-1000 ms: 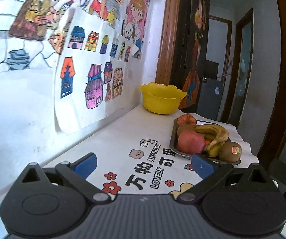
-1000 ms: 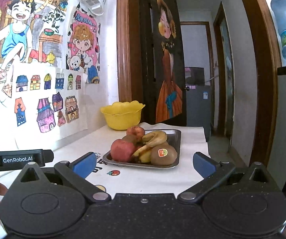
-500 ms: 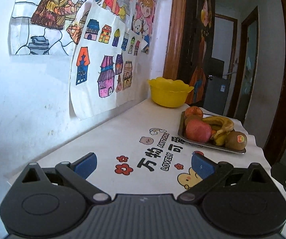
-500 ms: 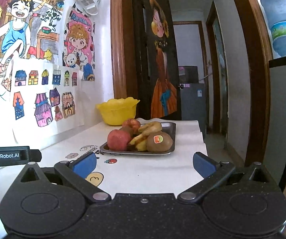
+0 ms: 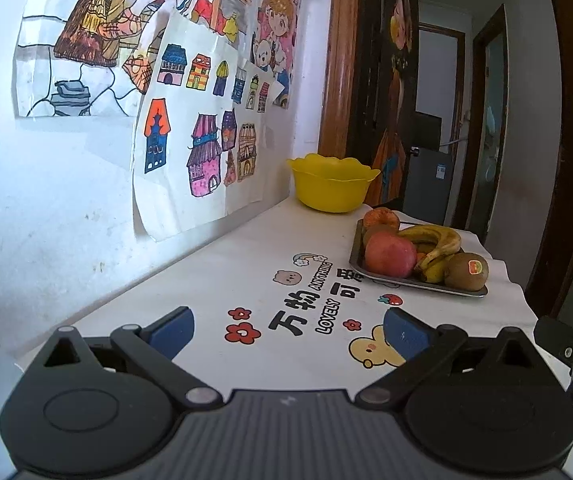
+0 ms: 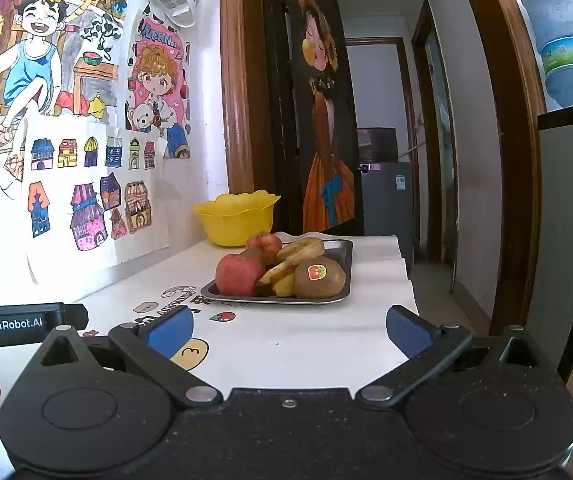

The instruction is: Organize fruits

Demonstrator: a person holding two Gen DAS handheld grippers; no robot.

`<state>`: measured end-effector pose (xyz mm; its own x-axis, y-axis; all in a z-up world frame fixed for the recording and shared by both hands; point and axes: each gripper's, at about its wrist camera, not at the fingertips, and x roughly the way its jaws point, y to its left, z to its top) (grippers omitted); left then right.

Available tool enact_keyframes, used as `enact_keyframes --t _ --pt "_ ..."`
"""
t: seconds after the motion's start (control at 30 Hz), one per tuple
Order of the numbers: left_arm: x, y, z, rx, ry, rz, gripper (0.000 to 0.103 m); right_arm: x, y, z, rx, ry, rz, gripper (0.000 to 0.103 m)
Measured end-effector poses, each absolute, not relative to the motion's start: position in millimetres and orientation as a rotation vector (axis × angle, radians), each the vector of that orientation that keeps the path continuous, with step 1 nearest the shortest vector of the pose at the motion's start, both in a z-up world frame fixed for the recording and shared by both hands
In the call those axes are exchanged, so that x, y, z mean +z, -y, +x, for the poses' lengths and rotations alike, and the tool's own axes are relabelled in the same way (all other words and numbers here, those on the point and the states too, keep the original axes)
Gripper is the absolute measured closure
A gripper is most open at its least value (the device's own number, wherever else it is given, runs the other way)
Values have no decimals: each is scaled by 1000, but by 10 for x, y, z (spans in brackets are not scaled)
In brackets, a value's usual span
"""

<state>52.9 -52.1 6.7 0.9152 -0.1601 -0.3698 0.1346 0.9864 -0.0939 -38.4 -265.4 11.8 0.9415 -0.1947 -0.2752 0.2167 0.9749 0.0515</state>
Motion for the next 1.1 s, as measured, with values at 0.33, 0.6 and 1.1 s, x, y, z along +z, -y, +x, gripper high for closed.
enact_keyframes --t 0.33,0.6,1.1 --pt "71 518 524 -153 -385 -66 0 127 2645 -392 -206 -272 81 1" --pt "69 523 523 -146 -387 -65 0 127 2650 -395 -206 -273 83 1" --pt "53 567 540 -158 -408 -62 0 100 2652 -374 -206 -288 93 1"
